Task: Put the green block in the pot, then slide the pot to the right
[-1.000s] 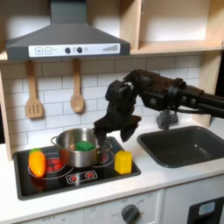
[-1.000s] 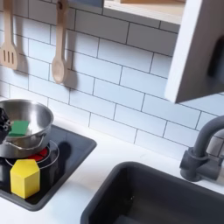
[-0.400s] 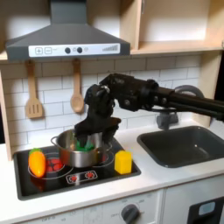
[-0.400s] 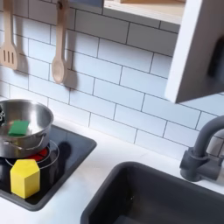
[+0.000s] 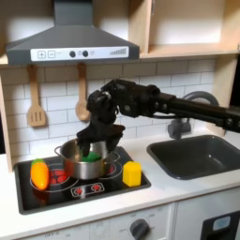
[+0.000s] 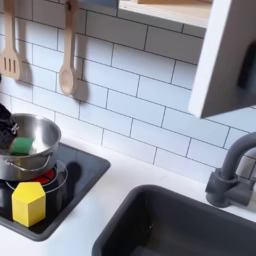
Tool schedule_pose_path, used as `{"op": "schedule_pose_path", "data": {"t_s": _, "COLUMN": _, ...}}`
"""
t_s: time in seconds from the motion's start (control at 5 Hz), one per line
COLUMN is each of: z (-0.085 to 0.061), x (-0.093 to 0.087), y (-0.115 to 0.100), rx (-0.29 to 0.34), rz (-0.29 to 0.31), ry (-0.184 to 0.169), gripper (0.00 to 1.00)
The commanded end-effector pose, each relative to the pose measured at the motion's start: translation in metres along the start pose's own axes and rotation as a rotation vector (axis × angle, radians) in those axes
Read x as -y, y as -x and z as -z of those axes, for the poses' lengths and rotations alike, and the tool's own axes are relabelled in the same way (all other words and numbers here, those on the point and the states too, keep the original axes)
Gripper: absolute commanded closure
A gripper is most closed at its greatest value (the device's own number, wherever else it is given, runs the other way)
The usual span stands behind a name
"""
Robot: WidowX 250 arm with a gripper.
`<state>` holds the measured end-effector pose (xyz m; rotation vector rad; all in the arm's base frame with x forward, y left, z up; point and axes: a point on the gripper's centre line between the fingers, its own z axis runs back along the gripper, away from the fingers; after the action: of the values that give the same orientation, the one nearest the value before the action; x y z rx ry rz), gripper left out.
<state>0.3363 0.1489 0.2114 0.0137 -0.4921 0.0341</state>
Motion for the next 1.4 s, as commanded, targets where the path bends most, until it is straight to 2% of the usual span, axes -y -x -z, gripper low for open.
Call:
{"op": "schedule_pose_path", "data": {"t_s": 0.0, "z": 0.021, "x": 0.009, "y": -0.016, "rx": -0.012, "rz": 0.012, "ry": 0.009, "gripper": 0.00}}
{"op": "schedule_pose_path", "data": {"t_s": 0.6, "z": 0.059, "x": -0.003, "y": -0.033, "rx": -0.063, "rz": -0.051, "ry": -0.034, "gripper": 0.00}}
{"op": "schedule_pose_path", "data": {"t_s": 0.8, "z": 0.064, "x": -0.007, "y": -0.040, "rx": -0.062, "rz": -0.063, "ry": -0.043, "gripper": 0.00}}
{"op": "schedule_pose_path", "data": {"t_s": 1.0, "z": 0.062, "x": -0.008, "y": -0.046, "rx": -0.053, "rz": -0.079, "ry": -0.049, "gripper": 0.00}}
{"op": "schedule_pose_path", "data": {"t_s": 1.2, "z": 0.062, "x": -0.002, "y": -0.043, "rx": -0.067, "rz": -0.084, "ry": -0.033, "gripper": 0.00}}
